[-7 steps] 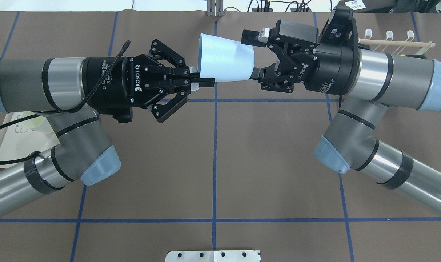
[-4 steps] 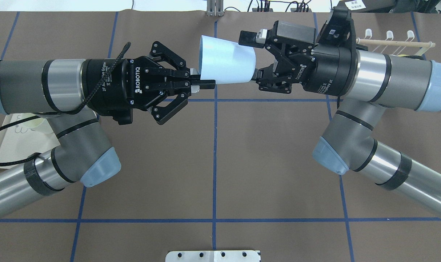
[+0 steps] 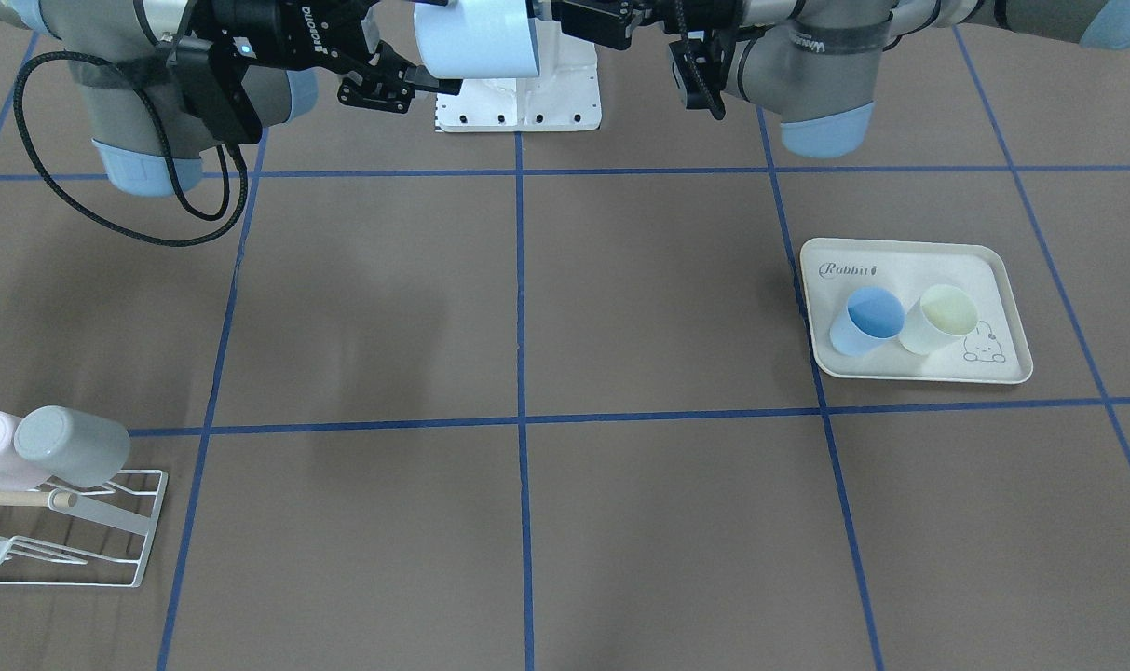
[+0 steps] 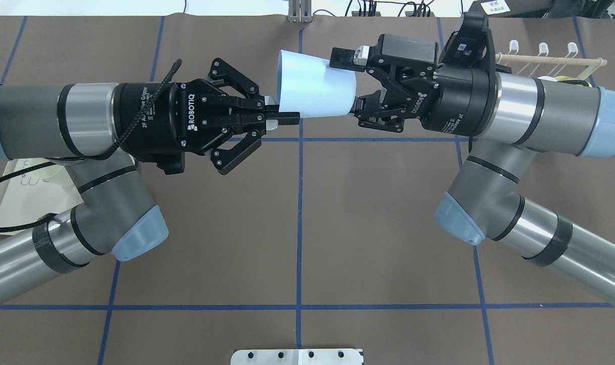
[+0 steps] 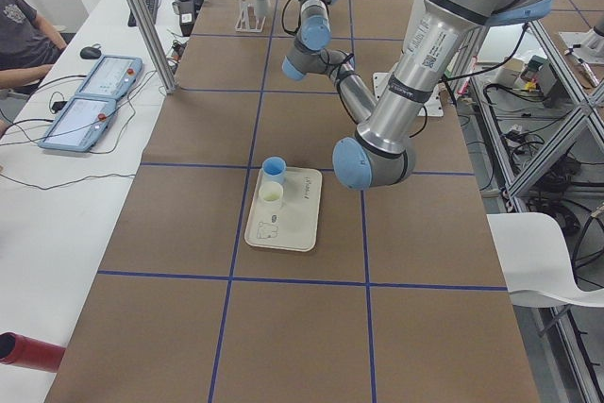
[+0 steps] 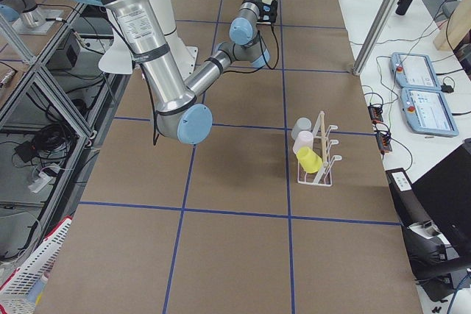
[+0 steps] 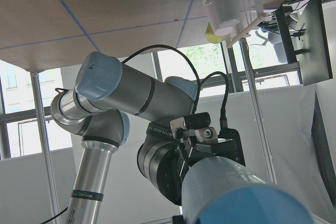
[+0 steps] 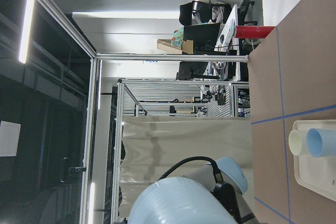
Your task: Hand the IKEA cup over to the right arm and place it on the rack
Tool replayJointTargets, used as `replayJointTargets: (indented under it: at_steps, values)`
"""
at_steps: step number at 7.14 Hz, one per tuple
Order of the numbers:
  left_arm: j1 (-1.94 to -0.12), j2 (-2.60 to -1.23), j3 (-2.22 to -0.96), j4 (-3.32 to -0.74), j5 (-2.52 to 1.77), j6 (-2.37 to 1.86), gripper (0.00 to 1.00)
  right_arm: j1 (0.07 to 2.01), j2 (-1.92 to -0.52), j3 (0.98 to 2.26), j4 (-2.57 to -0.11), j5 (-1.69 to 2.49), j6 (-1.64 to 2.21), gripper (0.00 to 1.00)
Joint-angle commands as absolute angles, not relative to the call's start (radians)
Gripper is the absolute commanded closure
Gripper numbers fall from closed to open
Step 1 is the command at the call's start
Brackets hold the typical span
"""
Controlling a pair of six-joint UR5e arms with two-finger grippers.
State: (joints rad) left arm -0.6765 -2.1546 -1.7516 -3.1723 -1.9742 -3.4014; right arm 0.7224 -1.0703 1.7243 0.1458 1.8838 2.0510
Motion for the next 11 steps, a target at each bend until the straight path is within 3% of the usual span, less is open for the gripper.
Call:
replayJointTargets:
  at_steps: [1,2,3,4,6,10,11]
  values:
    - [-0.676,-2.154,-1.750,-3.174,-1.974,-3.399,1.00,0.719,-1.071,1.724,0.153,1.884,2.051,0.22]
    - [-0.676,-2.155,-1.750,-3.174,-1.974,-3.399,1.00,0.719,-1.072,1.720,0.167,1.884,2.051,0.32]
    - [-0.676,-2.151,-1.750,-3.180,-1.974,-3.392,0.66,0.719,-1.074,1.720,0.169,1.884,2.051,0.45]
    - [-0.676,-2.152,-1.750,-3.174,-1.974,-3.393,0.01,0.719,-1.077,1.720,0.169,1.885,2.051,0.62]
    - [-0.686,-2.146,-1.753,-3.183,-1.983,-3.392,0.00,0.721,-1.080,1.721,0.170,1.885,2.051,0.71]
    - [-0.865,-2.024,-1.724,-3.124,-2.224,-2.985,0.00,0.747,-1.137,1.642,0.140,1.885,1.846,0.71]
    - [-0.880,-2.022,-1.691,-3.038,-2.267,-2.777,0.00,0.780,-1.137,1.620,0.035,1.890,1.762,0.71]
